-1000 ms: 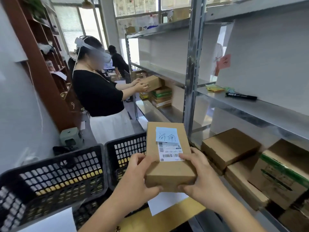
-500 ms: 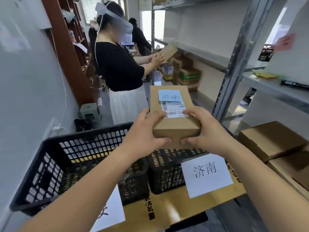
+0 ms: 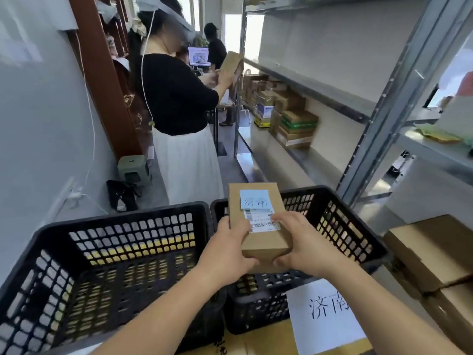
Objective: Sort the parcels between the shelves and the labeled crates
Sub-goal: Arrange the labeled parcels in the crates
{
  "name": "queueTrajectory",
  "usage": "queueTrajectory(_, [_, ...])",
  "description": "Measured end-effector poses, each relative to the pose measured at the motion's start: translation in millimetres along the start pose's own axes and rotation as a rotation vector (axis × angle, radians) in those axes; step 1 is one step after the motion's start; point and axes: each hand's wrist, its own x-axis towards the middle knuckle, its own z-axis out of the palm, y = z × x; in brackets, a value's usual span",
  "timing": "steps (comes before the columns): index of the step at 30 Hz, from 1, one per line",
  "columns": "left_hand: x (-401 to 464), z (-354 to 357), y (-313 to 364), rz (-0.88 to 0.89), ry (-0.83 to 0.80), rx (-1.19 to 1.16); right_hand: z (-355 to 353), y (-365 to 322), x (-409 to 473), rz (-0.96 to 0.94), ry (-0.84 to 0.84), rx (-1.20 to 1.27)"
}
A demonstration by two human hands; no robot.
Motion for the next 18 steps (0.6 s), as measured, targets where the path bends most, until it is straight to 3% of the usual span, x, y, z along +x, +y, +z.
queueTrajectory(11, [63.7, 93.8, -16.0, -0.239, -0.131, 0.175, 37.3, 105.4, 94.6, -0.165, -0.364, -0.013])
queueTrajectory(18, [86.6, 130.4, -28.0, -0.485, -0.118, -0.089, 73.9, 142.8, 136.2, -0.052, -0.371, 0.25])
